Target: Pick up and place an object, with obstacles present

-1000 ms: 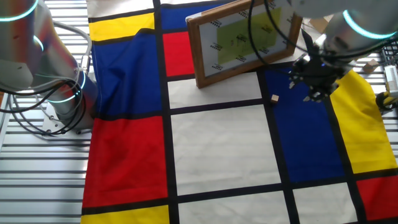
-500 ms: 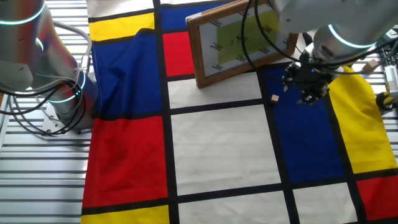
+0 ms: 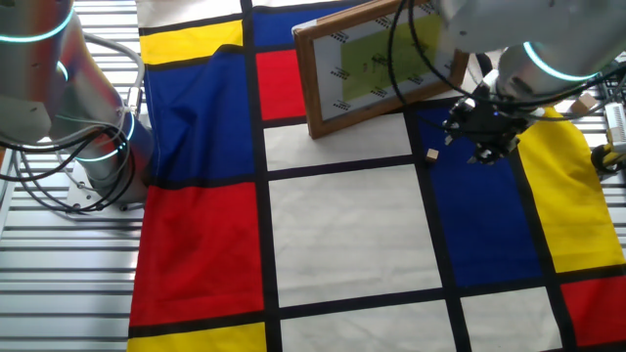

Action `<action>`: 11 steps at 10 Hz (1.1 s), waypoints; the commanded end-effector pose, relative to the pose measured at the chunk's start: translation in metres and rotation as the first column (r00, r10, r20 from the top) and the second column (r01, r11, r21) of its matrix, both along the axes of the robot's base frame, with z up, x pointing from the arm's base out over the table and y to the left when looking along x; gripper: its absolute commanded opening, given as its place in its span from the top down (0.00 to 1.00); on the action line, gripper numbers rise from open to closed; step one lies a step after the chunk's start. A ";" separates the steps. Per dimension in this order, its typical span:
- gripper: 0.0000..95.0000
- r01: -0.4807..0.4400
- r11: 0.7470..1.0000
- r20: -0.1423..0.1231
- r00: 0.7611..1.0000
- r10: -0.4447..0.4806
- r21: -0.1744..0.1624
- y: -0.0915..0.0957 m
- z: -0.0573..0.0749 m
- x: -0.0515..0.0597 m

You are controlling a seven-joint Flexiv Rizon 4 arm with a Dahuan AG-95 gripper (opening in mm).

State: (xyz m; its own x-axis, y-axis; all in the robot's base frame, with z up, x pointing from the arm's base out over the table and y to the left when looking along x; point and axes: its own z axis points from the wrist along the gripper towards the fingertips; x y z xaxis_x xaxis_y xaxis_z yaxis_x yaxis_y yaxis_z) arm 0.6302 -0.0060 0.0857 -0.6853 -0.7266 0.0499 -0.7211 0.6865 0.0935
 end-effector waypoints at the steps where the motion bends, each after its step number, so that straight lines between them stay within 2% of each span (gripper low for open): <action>1: 0.60 -0.043 0.999 0.003 0.999 0.043 -0.031 -0.001 0.000 -0.002; 4: 0.60 -0.054 0.998 0.011 0.998 0.055 -0.025 -0.001 0.000 -0.002; 5: 0.60 -0.055 0.998 0.012 0.998 0.055 -0.026 0.002 -0.005 -0.004; 8: 0.60 -0.051 0.998 0.014 0.999 0.051 -0.032 0.017 -0.027 -0.013; 11: 0.60 -0.067 0.997 0.024 0.997 0.067 -0.030 0.017 -0.050 -0.016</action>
State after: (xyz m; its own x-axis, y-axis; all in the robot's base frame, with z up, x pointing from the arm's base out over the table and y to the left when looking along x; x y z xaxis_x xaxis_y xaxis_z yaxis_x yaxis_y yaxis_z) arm 0.6144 0.0108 0.0323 -0.6341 -0.7714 0.0528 -0.7694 0.6363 0.0555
